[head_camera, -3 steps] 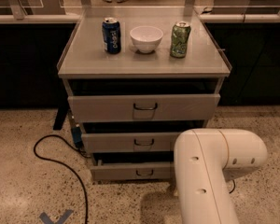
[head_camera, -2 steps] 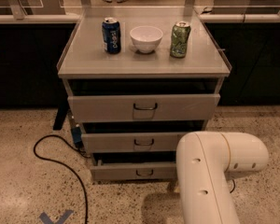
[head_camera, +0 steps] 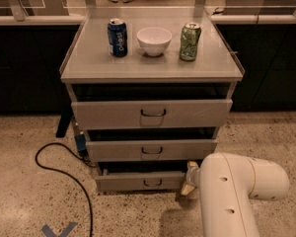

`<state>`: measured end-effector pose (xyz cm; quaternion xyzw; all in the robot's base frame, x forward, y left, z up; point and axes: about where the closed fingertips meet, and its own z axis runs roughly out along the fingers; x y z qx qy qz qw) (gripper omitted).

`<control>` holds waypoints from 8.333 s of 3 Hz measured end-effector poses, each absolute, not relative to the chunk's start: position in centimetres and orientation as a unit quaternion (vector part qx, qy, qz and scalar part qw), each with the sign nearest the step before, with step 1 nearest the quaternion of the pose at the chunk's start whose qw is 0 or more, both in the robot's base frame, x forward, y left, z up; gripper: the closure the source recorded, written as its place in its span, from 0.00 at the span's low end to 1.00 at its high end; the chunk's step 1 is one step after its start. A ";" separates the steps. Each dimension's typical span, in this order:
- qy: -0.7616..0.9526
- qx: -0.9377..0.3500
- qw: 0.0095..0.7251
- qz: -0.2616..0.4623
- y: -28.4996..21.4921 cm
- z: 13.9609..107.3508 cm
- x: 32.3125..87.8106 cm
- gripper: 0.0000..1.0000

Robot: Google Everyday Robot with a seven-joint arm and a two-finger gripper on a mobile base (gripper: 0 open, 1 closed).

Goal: Open bottom drawer

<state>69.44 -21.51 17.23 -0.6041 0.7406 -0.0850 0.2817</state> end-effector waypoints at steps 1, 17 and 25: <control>0.741 -0.604 0.282 -0.085 -21.5 17.2 69.4 0.19; 0.725 -0.601 0.320 -0.103 -21.8 19.4 61.0 0.00; 0.783 -0.493 0.378 0.033 -17.2 15.4 58.0 0.00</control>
Offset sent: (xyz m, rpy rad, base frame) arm 0.0000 0.0000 0.0000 0.0000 0.0000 0.0000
